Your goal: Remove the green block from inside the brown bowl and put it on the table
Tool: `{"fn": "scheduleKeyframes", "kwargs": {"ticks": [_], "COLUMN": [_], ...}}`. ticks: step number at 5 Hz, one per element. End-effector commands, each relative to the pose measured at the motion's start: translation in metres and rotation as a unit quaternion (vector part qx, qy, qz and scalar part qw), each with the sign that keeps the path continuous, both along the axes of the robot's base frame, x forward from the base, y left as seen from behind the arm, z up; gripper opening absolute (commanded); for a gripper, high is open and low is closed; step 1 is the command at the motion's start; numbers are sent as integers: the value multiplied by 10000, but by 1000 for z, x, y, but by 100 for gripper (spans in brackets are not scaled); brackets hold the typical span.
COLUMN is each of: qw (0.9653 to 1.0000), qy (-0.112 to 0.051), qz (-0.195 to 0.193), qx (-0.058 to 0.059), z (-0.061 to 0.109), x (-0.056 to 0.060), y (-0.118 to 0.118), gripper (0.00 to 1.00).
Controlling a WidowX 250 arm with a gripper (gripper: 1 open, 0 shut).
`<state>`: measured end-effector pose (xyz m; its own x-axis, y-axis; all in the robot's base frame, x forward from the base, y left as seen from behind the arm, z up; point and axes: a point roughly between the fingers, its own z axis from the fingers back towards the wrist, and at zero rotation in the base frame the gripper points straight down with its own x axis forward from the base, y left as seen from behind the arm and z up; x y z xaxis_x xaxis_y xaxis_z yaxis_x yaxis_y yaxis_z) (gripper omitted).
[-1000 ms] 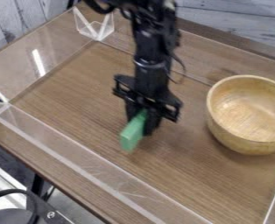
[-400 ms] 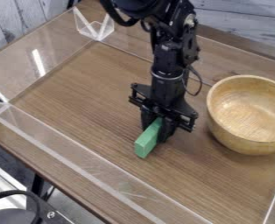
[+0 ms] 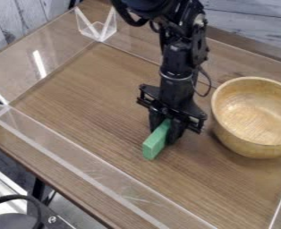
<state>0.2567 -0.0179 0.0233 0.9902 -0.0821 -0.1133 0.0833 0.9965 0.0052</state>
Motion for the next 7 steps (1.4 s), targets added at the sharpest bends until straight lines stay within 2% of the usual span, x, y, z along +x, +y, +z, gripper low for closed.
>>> {"fn": "scheduleKeyframes", "kwargs": {"ticks": [1, 2, 3, 4, 7], "qw": [9997, 9997, 9998, 9996, 9998], "qy": [-255, -253, -98, 58, 68], "qz": [-33, -71, -132, -191, -99], "qx": [29, -3, 107, 219, 132], "z": [11, 14, 13, 13, 8], "x": [13, 15, 15, 15, 9], "y": [-3, -8, -8, -9, -11], "gripper": [0, 0, 100, 100, 100]}}
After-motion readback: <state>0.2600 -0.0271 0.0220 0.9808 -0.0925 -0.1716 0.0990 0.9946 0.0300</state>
